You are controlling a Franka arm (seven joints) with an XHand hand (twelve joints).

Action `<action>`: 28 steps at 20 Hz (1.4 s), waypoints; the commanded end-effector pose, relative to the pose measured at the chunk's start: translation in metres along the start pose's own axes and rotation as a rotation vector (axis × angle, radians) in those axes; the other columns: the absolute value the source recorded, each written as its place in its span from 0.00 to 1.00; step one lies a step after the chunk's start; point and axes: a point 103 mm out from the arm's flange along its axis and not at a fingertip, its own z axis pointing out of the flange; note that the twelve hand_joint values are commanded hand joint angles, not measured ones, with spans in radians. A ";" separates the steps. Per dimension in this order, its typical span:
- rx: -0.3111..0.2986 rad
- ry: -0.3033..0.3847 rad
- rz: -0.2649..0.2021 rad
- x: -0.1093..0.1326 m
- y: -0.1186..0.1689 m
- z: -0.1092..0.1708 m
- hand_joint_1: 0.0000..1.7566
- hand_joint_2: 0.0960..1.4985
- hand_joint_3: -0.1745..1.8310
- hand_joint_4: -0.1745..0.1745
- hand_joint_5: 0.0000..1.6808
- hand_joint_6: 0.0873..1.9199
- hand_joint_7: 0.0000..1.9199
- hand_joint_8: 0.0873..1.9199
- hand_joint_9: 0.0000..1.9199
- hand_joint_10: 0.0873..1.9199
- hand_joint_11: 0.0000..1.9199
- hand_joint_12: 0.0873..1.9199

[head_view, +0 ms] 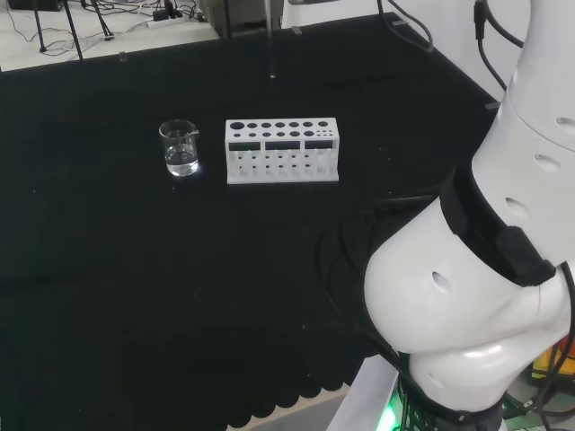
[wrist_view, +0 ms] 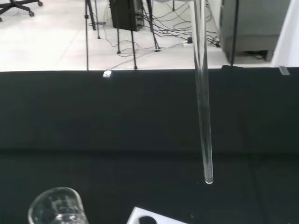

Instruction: Stir in the beaker to the left of the white test tube rack with the glass rod.

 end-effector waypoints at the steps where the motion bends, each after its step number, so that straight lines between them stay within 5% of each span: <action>1: 0.012 0.033 -0.122 0.060 0.009 0.002 0.84 0.70 0.08 0.00 0.62 0.27 0.51 0.68 0.78 0.54 0.51 0.52; 11: 0.029 0.048 -0.249 0.125 0.012 0.016 0.84 0.70 0.08 0.00 0.63 0.27 0.51 0.68 0.78 0.54 0.51 0.52; 28: 0.056 0.065 -0.307 0.138 0.032 0.047 0.84 0.70 0.08 0.00 0.63 0.27 0.51 0.68 0.78 0.54 0.51 0.52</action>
